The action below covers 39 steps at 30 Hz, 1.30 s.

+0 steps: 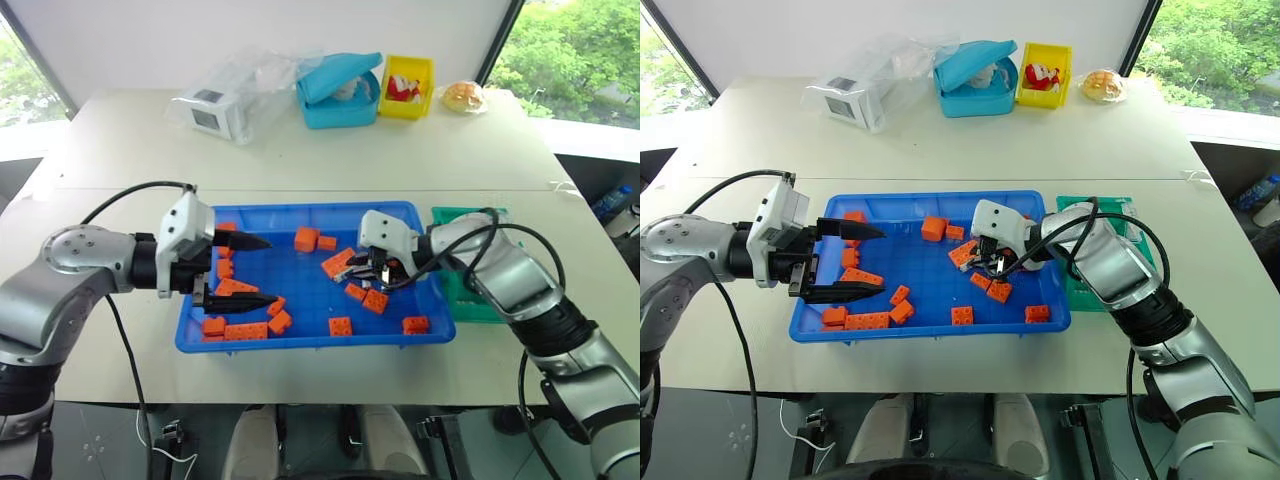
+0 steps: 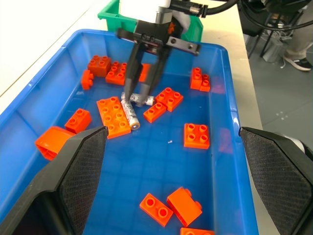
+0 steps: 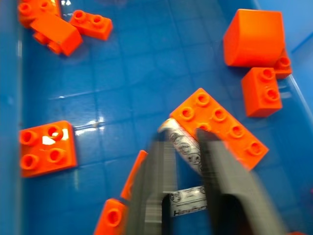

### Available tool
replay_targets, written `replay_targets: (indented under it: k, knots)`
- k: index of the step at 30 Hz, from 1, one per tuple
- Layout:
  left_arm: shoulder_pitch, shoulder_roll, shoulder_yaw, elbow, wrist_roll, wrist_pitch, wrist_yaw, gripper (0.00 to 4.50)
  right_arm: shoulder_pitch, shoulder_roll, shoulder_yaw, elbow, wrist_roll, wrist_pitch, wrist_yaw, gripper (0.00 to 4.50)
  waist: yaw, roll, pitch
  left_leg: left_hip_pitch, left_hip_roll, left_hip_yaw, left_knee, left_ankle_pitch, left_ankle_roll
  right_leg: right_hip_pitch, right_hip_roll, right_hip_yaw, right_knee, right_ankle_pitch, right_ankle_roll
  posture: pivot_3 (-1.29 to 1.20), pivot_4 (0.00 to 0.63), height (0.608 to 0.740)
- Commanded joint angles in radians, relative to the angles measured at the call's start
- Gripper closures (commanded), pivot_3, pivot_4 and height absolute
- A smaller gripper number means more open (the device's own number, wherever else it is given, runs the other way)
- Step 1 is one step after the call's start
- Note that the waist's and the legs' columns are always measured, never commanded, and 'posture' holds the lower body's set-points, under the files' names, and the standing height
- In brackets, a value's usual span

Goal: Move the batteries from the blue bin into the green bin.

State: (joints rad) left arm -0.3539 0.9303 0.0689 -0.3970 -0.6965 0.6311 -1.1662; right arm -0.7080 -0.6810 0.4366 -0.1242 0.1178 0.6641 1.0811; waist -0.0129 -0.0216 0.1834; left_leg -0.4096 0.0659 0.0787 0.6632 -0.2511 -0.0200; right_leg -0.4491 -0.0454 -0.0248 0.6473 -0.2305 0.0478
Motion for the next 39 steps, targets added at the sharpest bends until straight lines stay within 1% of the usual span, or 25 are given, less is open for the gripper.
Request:
replay_targets:
  k: [1, 11, 16, 17, 20, 22, 39]
  knots:
    - [-0.004, 0.012, 0.041, -0.025, -0.009, -0.007, 0.007, 0.0, -0.038, -0.003, 0.022, 0.045, -0.036, -0.08, 0.044, 3.92, 0.0, 0.0, 0.0, 0.0, 0.0, 0.0, 0.0, 0.0, 0.0, 0.0, 0.0, 0.0, 0.0, 0.0, 0.0, 0.0, 0.15, 0.736]
    - [0.003, 0.004, 0.042, -0.028, -0.005, -0.019, 0.023, 0.0, -0.089, 0.011, 0.041, 0.214, -0.119, -0.254, 0.122, 3.92, -0.001, 0.0, 0.0, 0.0, 0.0, 0.0, 0.0, 0.0, 0.0, 0.0, 0.0, 0.0, 0.0, 0.001, 0.002, 0.0, 0.15, 0.736]
    - [0.012, 0.004, 0.051, -0.034, -0.006, -0.021, 0.034, 0.0, -0.118, 0.016, 0.026, 0.242, -0.122, -0.267, 0.164, 3.92, -0.001, 0.0, 0.0, 0.0, 0.0, 0.0, 0.0, 0.0, 0.0, 0.0, 0.0, 0.0, 0.0, 0.001, 0.002, 0.0, 0.15, 0.736]
    - [0.016, 0.006, 0.054, -0.035, -0.007, -0.022, 0.035, 0.0, -0.121, 0.013, 0.024, 0.237, -0.12, -0.271, 0.176, 3.69, -0.001, 0.0, 0.0, 0.0, 0.0, 0.0, 0.0, 0.0, 0.0, 0.0, 0.0, 0.0, 0.0, 0.001, 0.002, 0.0, 0.15, 0.736]
    - [0.026, 0.008, 0.063, -0.038, -0.007, -0.023, 0.036, 0.0, -0.129, 0.015, 0.021, 0.233, -0.127, -0.293, 0.186, 2.79, -0.001, 0.0, 0.0, 0.0, 0.0, 0.0, 0.0, 0.0, 0.0, 0.0, 0.0, 0.0, 0.0, 0.001, 0.002, 0.0, 0.15, 0.736]
    - [0.031, 0.008, 0.066, -0.039, -0.006, -0.024, 0.038, 0.0, -0.134, 0.019, 0.022, 0.239, -0.133, -0.3, 0.191, 1.77, -0.001, 0.0, 0.0, 0.0, 0.0, 0.0, 0.0, 0.0, 0.0, 0.0, 0.0, 0.0, 0.0, 0.001, 0.002, 0.0, 0.15, 0.736]
    - [0.008, 0.007, 0.064, -0.027, -0.002, -0.023, 0.045, 0.0, -0.102, 0.078, 0.046, 0.341, -0.195, -0.383, 0.197, 1.77, -0.001, 0.0, 0.0, 0.0, 0.0, 0.0, 0.0, 0.0, 0.0, 0.0, 0.0, 0.0, 0.0, 0.001, 0.002, 0.0, 0.15, 0.736]
